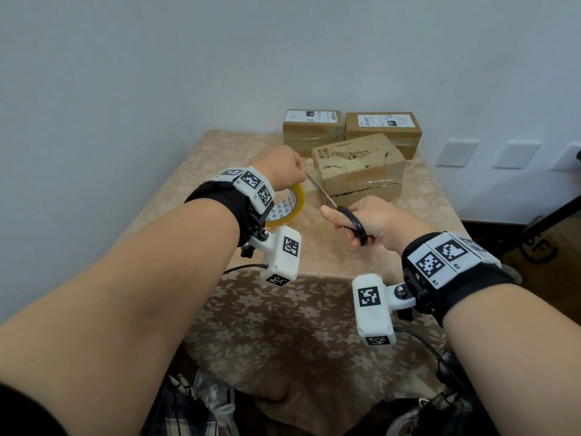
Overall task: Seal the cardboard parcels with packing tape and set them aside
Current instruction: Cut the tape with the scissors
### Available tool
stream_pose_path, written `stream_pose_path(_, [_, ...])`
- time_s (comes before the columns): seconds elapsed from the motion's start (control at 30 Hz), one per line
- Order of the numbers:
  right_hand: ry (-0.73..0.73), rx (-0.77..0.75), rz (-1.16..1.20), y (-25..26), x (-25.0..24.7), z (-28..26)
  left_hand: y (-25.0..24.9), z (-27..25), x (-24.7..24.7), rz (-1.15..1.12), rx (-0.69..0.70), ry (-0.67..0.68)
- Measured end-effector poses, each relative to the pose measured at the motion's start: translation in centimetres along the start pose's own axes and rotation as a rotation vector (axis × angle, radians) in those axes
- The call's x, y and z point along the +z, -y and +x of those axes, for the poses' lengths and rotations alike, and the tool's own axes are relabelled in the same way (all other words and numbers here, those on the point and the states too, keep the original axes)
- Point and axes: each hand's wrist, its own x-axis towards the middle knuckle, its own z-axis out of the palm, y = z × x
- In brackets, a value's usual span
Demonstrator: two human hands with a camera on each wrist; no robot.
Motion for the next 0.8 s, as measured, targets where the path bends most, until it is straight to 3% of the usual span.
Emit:
stream_pose_path(0.43, [0.049,0.051,-0.006,-0.1,-2.9,-0.9,0.1,0.4,-0.6,-0.037,-0.052,0.026])
stream_pose_path(0.7, [0.265,0.187,-0.129,1.0,-1.5,-1.0,1.5,-2.0,-0.7,-0.198,0.017,-0.184])
stream_pose_path(0.8, [0.209,0.178,-0.183,1.0,-1.3,-0.5,2.1,-2.7,-0.6,-0.203,0.076,-0.221])
